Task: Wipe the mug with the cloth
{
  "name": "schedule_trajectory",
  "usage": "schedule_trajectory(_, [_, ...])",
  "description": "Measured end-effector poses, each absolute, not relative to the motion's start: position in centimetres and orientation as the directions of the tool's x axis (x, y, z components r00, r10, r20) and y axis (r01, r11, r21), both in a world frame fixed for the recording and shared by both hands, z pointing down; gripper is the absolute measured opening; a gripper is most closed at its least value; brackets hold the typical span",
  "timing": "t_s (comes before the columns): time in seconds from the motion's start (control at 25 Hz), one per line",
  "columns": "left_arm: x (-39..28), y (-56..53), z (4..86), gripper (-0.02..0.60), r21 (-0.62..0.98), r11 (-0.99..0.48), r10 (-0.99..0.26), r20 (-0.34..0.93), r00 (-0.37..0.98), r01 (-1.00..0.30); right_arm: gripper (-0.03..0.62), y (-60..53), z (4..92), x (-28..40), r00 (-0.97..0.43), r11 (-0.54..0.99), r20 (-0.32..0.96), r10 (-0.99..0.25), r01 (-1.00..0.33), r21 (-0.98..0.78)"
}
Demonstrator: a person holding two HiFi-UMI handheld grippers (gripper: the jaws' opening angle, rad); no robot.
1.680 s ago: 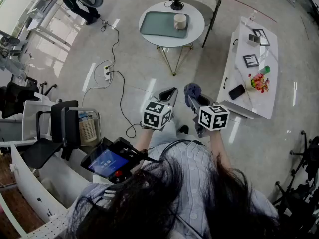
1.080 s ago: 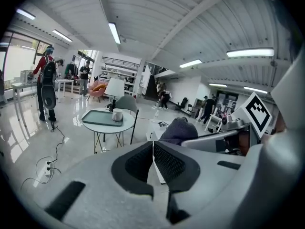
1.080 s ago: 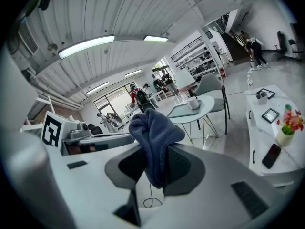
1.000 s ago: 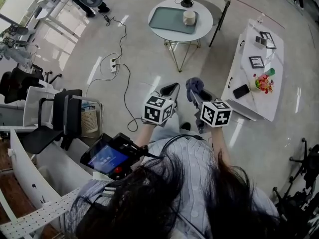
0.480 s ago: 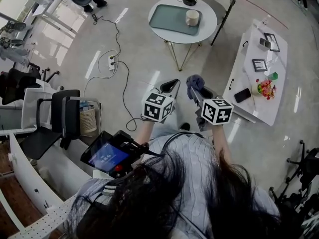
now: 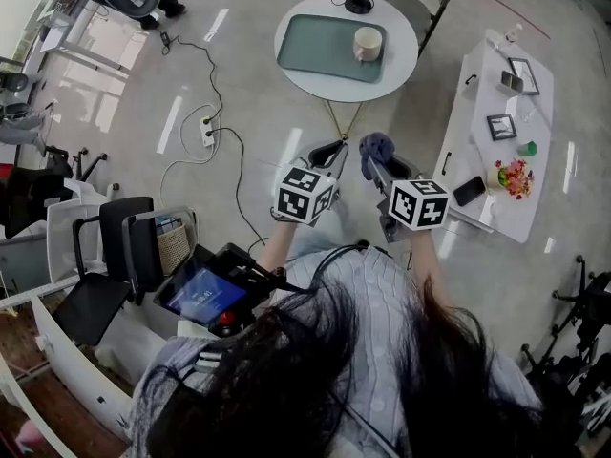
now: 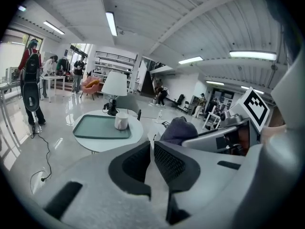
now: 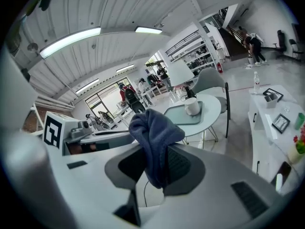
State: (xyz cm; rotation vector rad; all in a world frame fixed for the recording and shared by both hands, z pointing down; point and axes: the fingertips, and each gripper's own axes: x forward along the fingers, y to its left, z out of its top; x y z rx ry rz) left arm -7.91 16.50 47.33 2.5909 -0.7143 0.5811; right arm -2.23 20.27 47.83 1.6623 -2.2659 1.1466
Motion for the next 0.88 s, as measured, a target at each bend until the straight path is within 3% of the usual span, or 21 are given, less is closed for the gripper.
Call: schedule_trajectory(0.88, [-8.9,4.4,49.9,0.021,0.276,-0.861,-0.24,0.52,0.82,-0.427,0.098,8.1,48.8,-2.6,-0.267,-0.028,0.554,-0.789,-0.885,-0.466])
